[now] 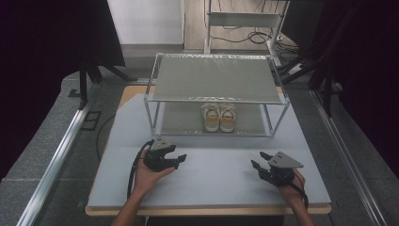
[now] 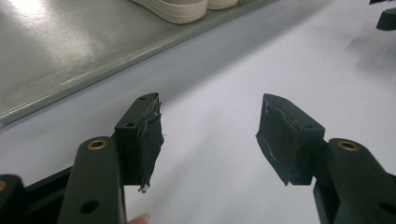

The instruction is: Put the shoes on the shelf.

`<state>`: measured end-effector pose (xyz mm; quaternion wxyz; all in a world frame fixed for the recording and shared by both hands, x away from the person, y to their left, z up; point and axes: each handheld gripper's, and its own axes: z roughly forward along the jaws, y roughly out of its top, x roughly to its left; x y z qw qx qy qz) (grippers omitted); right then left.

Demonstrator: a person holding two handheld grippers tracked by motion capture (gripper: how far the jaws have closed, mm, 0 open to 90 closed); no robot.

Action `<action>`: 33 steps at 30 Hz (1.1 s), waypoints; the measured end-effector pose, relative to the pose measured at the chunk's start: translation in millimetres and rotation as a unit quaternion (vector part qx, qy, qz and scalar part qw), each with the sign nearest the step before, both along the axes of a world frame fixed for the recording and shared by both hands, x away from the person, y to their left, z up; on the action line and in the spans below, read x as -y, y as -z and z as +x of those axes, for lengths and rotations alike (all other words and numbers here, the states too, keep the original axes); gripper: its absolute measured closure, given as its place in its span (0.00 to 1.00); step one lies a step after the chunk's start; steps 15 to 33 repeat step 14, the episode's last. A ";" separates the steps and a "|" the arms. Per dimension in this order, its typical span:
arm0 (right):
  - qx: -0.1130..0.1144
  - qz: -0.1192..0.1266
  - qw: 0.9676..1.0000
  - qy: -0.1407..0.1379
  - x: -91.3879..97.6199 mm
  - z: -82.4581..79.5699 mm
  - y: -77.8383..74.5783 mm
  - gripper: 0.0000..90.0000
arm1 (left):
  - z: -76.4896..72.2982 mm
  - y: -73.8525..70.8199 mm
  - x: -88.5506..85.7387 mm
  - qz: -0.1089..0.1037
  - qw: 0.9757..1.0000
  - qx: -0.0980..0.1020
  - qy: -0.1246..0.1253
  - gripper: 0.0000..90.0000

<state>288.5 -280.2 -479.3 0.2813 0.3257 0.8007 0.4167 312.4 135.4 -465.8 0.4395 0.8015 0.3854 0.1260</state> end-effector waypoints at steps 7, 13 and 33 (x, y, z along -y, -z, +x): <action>-0.001 -0.013 1.000 -0.013 -8.3 0.7 2.2 0.56 | -1.2 -1.4 -1.5 -0.001 1.000 0.003 0.003 0.43; -0.001 -0.005 1.000 -0.008 -5.0 0.9 1.8 0.56 | -1.5 -2.3 -5.0 -0.009 1.000 -0.001 0.000 0.43; 0.001 -0.004 1.000 -0.009 -4.8 0.7 1.2 0.56 | -1.8 -3.1 -5.7 -0.013 1.000 0.000 -0.001 0.43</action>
